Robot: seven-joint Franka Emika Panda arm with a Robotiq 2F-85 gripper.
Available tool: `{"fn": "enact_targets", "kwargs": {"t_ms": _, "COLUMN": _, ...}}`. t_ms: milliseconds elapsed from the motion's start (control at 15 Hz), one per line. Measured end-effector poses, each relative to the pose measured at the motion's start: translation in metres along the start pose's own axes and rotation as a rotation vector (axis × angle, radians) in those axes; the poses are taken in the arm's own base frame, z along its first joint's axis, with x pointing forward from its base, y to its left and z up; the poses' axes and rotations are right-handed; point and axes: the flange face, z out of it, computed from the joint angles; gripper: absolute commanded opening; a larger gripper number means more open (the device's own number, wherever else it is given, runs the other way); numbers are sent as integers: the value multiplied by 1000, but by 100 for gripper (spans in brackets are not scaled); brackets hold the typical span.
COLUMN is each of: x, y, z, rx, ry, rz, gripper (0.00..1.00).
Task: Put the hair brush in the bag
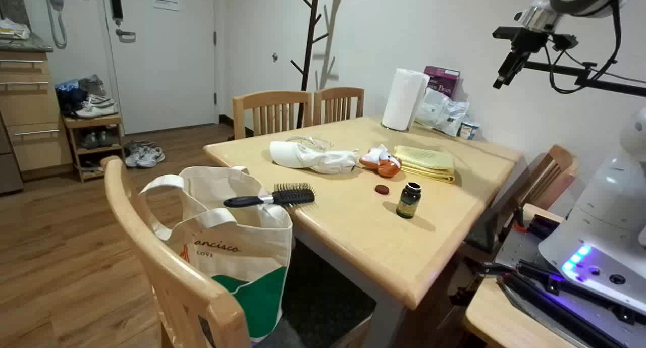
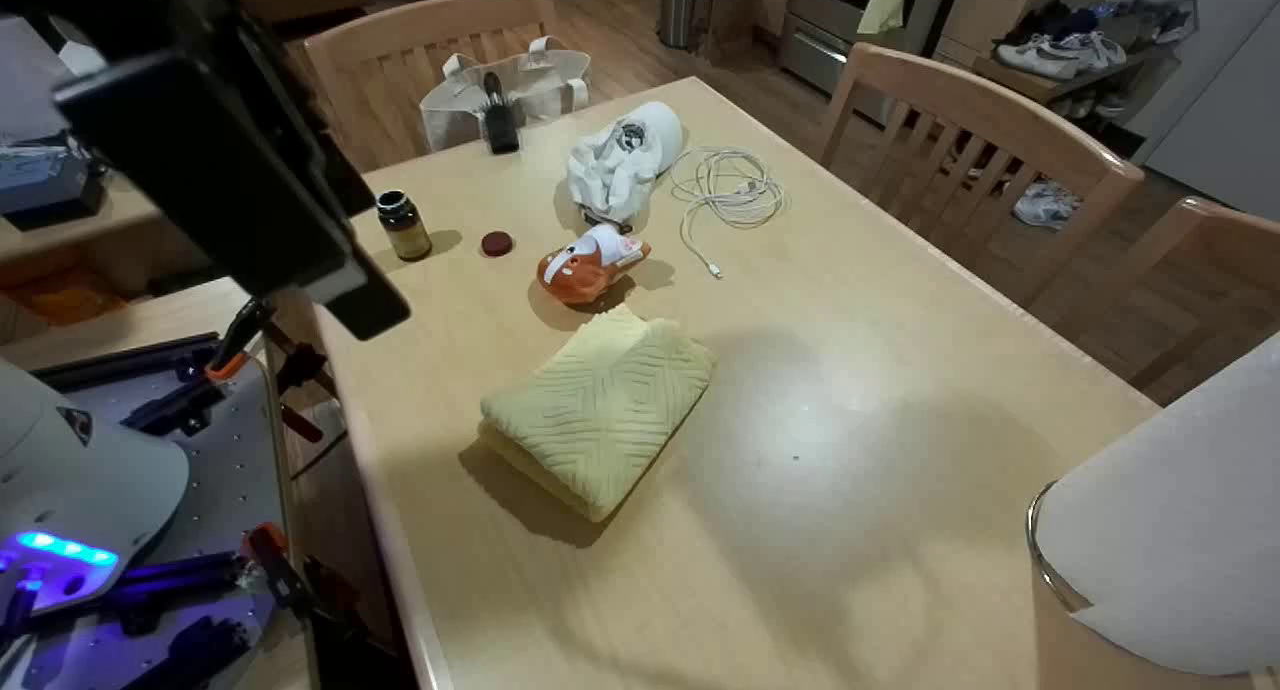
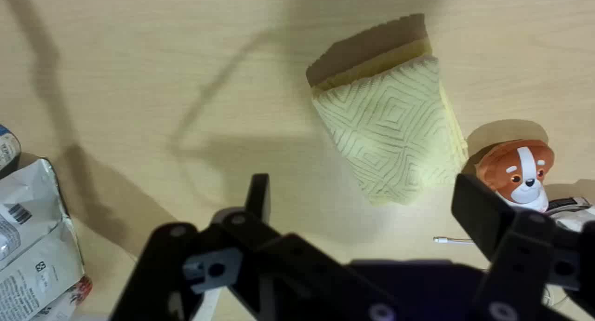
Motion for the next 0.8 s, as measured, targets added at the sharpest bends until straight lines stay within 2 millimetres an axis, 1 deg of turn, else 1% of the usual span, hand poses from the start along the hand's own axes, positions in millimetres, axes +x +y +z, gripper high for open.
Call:
{"fn": "enact_targets", "kwargs": {"t_ms": 200, "x": 1, "y": -1, "z": 0, "rx": 1, "ry": 1, "rz": -3, "gripper": 100}}
{"fn": "enact_targets", "kwargs": {"t_ms": 333, "x": 7, "y": -11, "z": -2, "rx": 0, "ry": 4, "rz": -29, "gripper": 100}}
{"fn": "enact_targets", "kwargs": {"t_ms": 533, "x": 24, "y": -43, "z": -7, "rx": -4, "ry": 11, "rz": -106, "gripper": 100}}
{"fn": "enact_targets", "kwargs": {"t_ms": 800, "x": 47, "y": -96, "z": -14, "rx": -24, "ry": 18, "rz": -233, "gripper": 100}}
